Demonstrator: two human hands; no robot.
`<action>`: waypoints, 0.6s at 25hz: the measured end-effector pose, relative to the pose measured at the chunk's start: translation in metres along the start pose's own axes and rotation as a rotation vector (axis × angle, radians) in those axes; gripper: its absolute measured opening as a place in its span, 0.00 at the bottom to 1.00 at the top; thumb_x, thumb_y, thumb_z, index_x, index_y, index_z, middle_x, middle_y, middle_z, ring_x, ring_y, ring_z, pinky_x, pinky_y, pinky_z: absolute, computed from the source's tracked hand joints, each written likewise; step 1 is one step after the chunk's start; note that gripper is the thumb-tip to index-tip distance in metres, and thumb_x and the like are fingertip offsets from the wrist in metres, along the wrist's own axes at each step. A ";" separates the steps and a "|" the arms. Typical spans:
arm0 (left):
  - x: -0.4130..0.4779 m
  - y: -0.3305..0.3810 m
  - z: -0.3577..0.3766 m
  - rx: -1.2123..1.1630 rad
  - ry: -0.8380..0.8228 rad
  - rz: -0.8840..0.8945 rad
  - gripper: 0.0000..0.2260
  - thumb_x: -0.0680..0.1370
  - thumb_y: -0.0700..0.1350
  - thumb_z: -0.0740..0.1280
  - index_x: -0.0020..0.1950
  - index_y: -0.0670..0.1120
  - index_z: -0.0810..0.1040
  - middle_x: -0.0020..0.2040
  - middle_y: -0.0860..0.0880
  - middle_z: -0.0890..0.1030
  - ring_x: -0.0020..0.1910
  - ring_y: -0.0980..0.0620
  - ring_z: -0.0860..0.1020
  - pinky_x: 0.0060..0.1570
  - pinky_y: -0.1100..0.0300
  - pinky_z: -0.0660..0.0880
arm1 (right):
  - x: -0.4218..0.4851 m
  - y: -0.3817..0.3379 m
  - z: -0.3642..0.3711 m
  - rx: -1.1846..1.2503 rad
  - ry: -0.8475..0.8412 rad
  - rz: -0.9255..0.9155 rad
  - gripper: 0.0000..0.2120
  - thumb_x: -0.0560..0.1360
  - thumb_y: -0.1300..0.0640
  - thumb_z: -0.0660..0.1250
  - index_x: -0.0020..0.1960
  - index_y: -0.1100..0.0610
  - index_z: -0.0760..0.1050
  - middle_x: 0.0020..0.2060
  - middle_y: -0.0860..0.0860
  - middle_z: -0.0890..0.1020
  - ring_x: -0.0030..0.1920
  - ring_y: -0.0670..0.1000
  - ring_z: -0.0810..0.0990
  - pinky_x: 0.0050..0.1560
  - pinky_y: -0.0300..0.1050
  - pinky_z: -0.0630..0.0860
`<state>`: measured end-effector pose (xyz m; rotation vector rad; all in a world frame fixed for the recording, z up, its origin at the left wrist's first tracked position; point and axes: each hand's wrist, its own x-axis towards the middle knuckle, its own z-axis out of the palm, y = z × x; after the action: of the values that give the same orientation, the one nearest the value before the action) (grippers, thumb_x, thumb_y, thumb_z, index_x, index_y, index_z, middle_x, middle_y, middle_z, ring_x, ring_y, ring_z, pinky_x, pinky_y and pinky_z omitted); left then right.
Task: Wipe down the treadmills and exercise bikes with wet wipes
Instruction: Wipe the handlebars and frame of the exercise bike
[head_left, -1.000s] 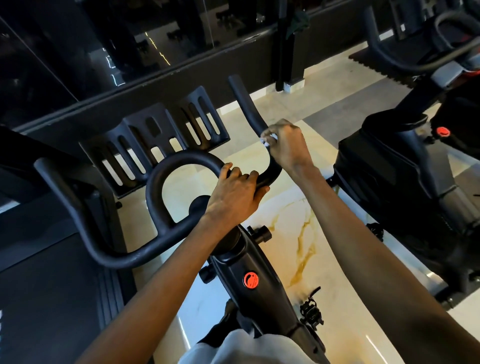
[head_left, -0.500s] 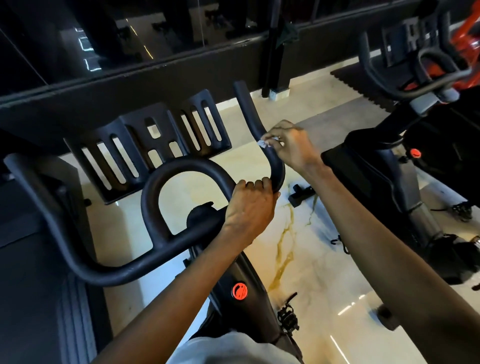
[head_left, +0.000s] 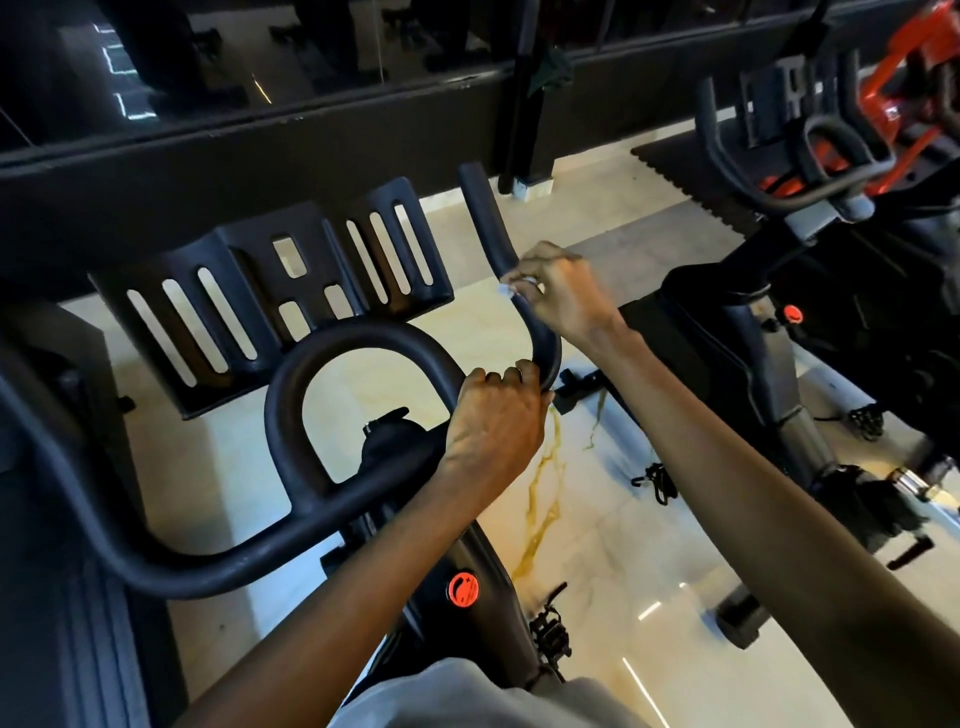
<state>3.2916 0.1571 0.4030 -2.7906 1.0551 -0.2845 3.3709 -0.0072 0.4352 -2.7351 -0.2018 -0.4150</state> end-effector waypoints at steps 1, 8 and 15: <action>0.002 0.000 -0.002 -0.030 -0.040 0.007 0.19 0.85 0.56 0.55 0.63 0.43 0.75 0.42 0.50 0.83 0.37 0.50 0.82 0.41 0.55 0.72 | 0.011 -0.005 0.005 0.000 0.027 -0.007 0.09 0.78 0.64 0.67 0.55 0.59 0.84 0.52 0.55 0.81 0.49 0.53 0.81 0.54 0.43 0.76; 0.019 -0.006 -0.005 -0.129 -0.088 0.038 0.26 0.86 0.56 0.49 0.75 0.37 0.63 0.54 0.45 0.83 0.46 0.44 0.83 0.35 0.55 0.65 | -0.010 0.009 0.003 0.164 0.087 0.173 0.07 0.76 0.59 0.72 0.52 0.51 0.85 0.49 0.48 0.83 0.48 0.47 0.82 0.53 0.45 0.80; 0.028 -0.011 -0.005 -0.249 -0.154 0.034 0.26 0.86 0.58 0.51 0.73 0.38 0.65 0.49 0.44 0.84 0.45 0.41 0.83 0.36 0.55 0.65 | 0.024 -0.001 0.016 0.353 0.305 0.334 0.04 0.75 0.60 0.73 0.49 0.54 0.85 0.48 0.48 0.86 0.47 0.44 0.83 0.51 0.34 0.79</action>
<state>3.3180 0.1464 0.4131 -2.9463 1.1717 0.0712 3.3972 0.0021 0.4290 -2.2678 0.2382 -0.6242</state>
